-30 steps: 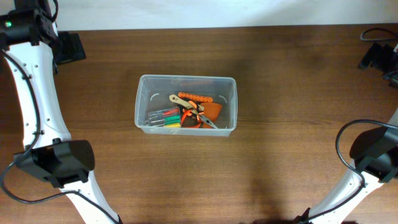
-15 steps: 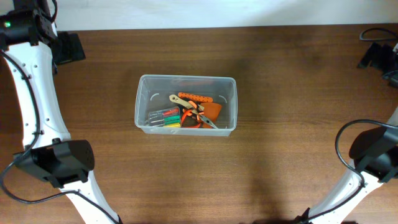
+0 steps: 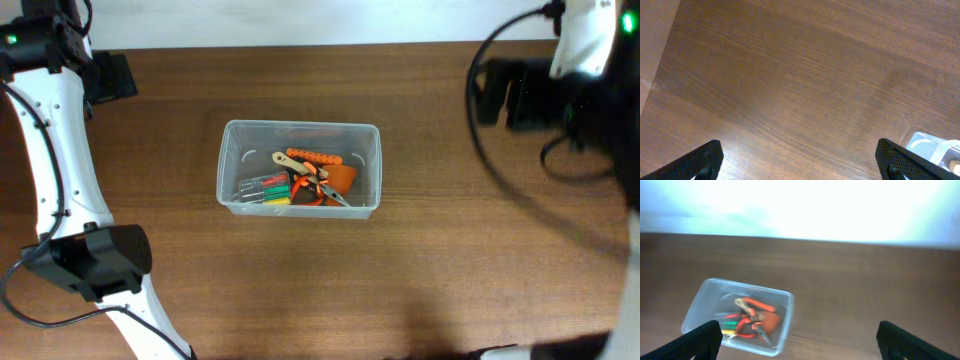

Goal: Pack container

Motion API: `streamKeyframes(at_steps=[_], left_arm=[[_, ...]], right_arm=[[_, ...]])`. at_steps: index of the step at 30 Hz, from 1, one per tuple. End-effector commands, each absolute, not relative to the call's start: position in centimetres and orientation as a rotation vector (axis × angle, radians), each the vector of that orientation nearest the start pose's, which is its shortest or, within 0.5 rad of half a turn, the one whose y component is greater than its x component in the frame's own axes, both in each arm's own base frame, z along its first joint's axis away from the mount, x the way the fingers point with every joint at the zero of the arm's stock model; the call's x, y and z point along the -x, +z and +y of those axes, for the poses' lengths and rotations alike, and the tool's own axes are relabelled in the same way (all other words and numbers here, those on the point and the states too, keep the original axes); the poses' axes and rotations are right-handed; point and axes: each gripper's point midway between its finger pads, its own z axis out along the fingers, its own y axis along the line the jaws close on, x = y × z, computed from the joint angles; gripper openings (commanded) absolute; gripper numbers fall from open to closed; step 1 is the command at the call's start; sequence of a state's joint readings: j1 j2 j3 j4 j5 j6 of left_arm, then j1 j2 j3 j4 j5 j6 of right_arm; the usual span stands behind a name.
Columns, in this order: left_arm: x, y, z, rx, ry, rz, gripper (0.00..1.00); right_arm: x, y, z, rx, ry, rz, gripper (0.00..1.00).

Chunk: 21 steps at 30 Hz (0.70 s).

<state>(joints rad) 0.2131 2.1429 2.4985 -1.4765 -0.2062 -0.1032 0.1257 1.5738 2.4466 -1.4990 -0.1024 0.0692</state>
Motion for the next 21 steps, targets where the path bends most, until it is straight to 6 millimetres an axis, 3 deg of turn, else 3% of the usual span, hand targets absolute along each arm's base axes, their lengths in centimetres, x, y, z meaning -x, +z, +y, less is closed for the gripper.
streamKeyframes(at_steps=[1,4,8,14,21], left_arm=[[-45.7,26.7,13.7,0.514,0.297,2.617,0.99],[-45.7,26.7,13.7,0.514,0.297,2.617,0.99],[-45.7,26.7,13.7,0.514,0.297,2.617,0.99],[-45.7,26.7,13.7,0.514,0.297,2.617,0.99],[-45.7,26.7,13.7,0.514,0.297,2.617,0.99]], right_arm=[[-29.9,47.7,8.0,0.301,0.171,2.102,0.99],[-28.5,48.5,6.7,0.267,0.154,2.019,0.99],[-28.3,48.2,4.6,0.186,0.115,1.884,0.99],[-26.7,44.1,2.8,0.122,0.073,1.68,0.99],[-25.4,36.6,1.9,0.083,0.055,1.577,0.99]])
